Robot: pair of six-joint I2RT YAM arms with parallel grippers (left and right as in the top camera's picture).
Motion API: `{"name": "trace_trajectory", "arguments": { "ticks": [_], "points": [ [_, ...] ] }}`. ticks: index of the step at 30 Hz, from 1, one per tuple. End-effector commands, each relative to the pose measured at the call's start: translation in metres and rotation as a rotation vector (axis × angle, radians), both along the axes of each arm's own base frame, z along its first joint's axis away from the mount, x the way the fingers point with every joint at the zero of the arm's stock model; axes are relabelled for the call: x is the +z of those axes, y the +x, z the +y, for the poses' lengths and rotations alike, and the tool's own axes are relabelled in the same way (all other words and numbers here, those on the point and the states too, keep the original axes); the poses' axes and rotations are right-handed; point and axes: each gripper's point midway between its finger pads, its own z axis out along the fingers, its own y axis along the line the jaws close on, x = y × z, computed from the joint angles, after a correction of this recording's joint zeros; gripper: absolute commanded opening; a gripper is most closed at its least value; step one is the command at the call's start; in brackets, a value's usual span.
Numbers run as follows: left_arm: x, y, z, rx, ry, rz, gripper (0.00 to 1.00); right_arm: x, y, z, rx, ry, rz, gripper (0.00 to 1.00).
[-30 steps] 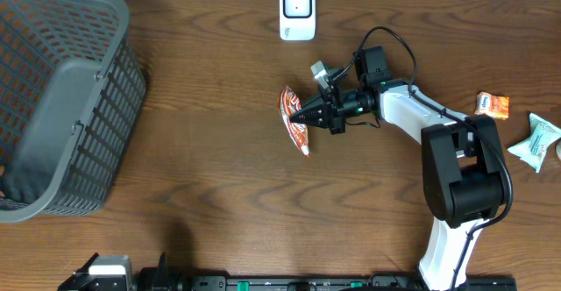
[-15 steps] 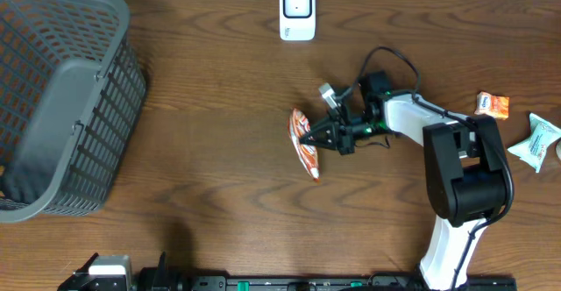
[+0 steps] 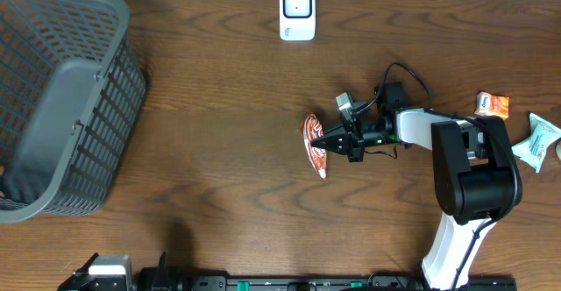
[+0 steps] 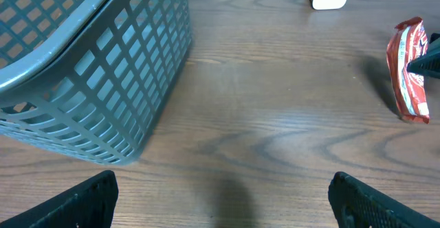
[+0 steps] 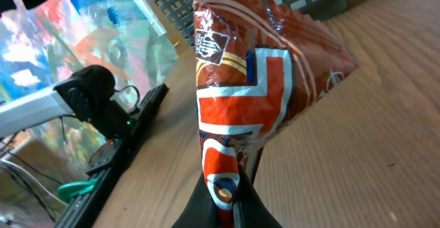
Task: Scan the item barcode
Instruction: 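Lift the TOP bar with the right gripper, then hold the TOP bar in front of the scanner, right gripper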
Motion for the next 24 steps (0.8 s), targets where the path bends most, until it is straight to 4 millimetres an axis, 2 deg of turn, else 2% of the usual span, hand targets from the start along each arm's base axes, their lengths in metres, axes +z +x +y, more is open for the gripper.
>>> {"name": "trace_trajectory", "arguments": {
  "ticks": [1,5,9,12,14,15,18,20,22,24],
  "points": [
    [0.001,-0.001,0.002,0.008,0.017,-0.004,0.98,0.004,-0.001,0.0,0.007,0.039,-0.028,0.01],
    [0.001,-0.001,0.002,0.008,0.017,-0.004,0.98,0.004,-0.002,0.001,0.01,0.038,-0.02,0.01],
    [0.001,-0.001,0.002,0.008,0.017,-0.004,0.98,0.004,-0.003,0.002,0.01,0.023,0.078,0.01],
    [0.001,-0.001,0.002,0.008,0.017,-0.004,0.98,0.008,-0.001,0.003,0.007,-0.007,0.275,0.01],
    [0.001,-0.001,0.002,0.008,0.017,-0.004,0.98,0.024,0.008,0.008,0.01,-0.053,0.563,0.01],
    [0.001,-0.001,0.002,0.008,0.017,-0.004,0.98,0.031,0.01,0.013,0.019,-0.071,0.646,0.01],
    [0.001,-0.001,0.002,0.008,0.017,-0.004,0.98,0.05,0.015,0.031,0.04,-0.123,0.732,0.01],
    [0.001,-0.001,0.002,0.008,0.017,-0.004,0.98,0.047,0.033,0.047,-0.056,-0.234,0.755,0.01],
    [0.001,-0.001,0.002,0.008,0.017,-0.004,0.98,0.04,0.061,0.06,-0.218,-0.351,0.682,0.01],
    [0.001,-0.001,0.002,0.008,0.017,-0.004,0.98,0.033,0.095,0.061,-0.411,-0.468,0.581,0.01]
  ]
}}
